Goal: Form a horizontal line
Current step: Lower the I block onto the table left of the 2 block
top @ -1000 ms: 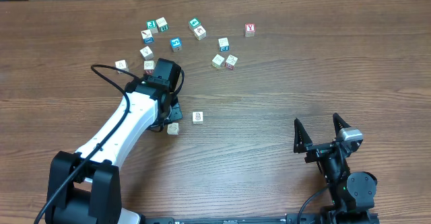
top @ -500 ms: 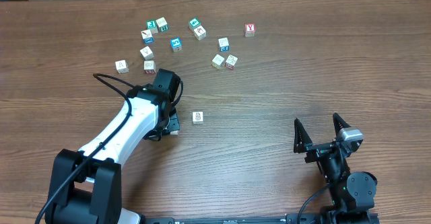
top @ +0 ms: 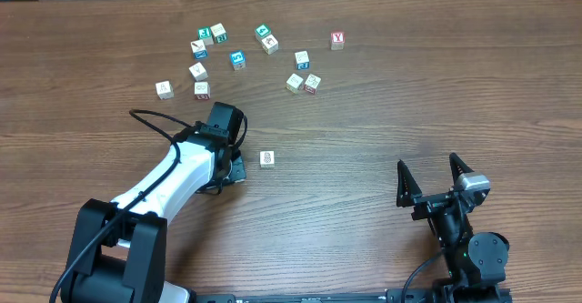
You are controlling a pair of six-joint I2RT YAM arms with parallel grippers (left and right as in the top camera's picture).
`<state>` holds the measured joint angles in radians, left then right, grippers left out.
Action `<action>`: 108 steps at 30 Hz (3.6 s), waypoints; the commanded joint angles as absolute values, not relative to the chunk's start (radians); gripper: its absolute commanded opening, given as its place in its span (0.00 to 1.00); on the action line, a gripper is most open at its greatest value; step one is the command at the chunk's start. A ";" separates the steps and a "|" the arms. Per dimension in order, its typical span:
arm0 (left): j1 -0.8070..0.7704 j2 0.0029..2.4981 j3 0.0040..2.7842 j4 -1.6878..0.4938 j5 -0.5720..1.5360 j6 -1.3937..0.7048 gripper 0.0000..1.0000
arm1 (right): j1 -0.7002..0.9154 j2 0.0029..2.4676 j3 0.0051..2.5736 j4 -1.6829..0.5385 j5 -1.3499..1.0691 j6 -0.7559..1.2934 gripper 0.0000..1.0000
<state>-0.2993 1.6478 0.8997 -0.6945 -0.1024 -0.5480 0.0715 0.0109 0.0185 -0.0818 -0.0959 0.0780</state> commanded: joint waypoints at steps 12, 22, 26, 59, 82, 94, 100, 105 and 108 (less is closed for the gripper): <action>-0.295 1.649 0.889 -0.668 -0.009 -0.554 0.06 | 0.064 0.003 0.008 -0.078 -0.083 0.077 1.00; -0.296 1.649 0.888 -0.774 0.001 -0.554 0.06 | 0.064 0.003 0.008 -0.078 -0.083 0.077 1.00; -0.296 1.649 0.887 -0.781 0.049 -0.554 0.06 | 0.064 0.003 0.008 -0.078 -0.083 0.077 1.00; -0.336 1.649 0.887 -0.772 0.170 -0.554 0.05 | 0.064 0.003 0.008 -0.078 -0.083 0.077 1.00; -0.348 1.649 0.887 -0.672 0.150 -0.554 0.04 | 0.064 0.003 0.008 -0.078 -0.083 0.077 1.00; -0.348 1.649 0.887 -0.639 0.101 -0.553 0.04 | 0.064 0.003 0.008 -0.078 -0.083 0.077 1.00; -0.348 1.649 0.887 -0.628 0.101 -0.553 0.04 | 0.064 0.003 0.008 -0.078 -0.083 0.077 1.00; -0.348 1.649 0.887 -0.653 0.101 -0.524 0.04 | 0.064 0.003 0.008 -0.078 -0.083 0.077 1.00; -0.348 1.649 0.887 -0.694 0.100 -0.480 0.04 | 0.064 0.003 0.008 -0.078 -0.083 0.077 1.00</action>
